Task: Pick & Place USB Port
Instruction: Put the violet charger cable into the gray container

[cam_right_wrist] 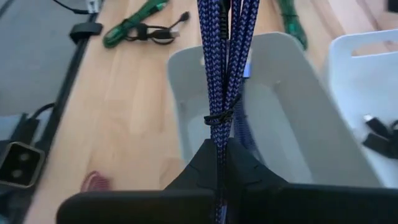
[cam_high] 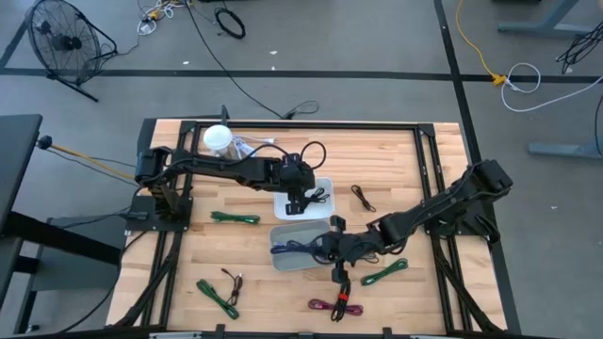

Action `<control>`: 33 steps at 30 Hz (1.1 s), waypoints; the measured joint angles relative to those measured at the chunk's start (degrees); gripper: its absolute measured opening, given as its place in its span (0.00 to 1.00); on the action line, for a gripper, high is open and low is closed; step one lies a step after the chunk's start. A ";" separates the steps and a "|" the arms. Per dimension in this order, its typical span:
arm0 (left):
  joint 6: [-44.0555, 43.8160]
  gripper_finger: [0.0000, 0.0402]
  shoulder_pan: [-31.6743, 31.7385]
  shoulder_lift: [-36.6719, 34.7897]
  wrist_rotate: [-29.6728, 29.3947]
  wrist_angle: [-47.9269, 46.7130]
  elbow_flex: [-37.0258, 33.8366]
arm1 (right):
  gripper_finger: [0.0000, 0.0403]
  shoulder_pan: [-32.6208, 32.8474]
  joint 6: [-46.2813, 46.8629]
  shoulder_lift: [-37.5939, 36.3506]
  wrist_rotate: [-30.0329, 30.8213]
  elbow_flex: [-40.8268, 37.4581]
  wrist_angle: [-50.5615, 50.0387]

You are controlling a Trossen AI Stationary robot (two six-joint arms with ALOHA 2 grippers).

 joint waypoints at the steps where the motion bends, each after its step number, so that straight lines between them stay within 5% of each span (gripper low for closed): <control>1: 0.00 0.33 -0.12 0.00 0.00 0.00 0.00 | 0.00 -0.22 -0.58 0.00 0.36 0.00 0.02; 20: -0.01 0.33 -0.30 0.00 0.02 -0.01 0.00 | 0.02 -3.40 -2.30 0.02 0.93 -4.61 4.22; 33: 0.02 0.33 -0.30 0.00 0.02 -0.02 0.00 | 0.29 -3.43 -2.52 0.02 -0.58 -7.08 8.62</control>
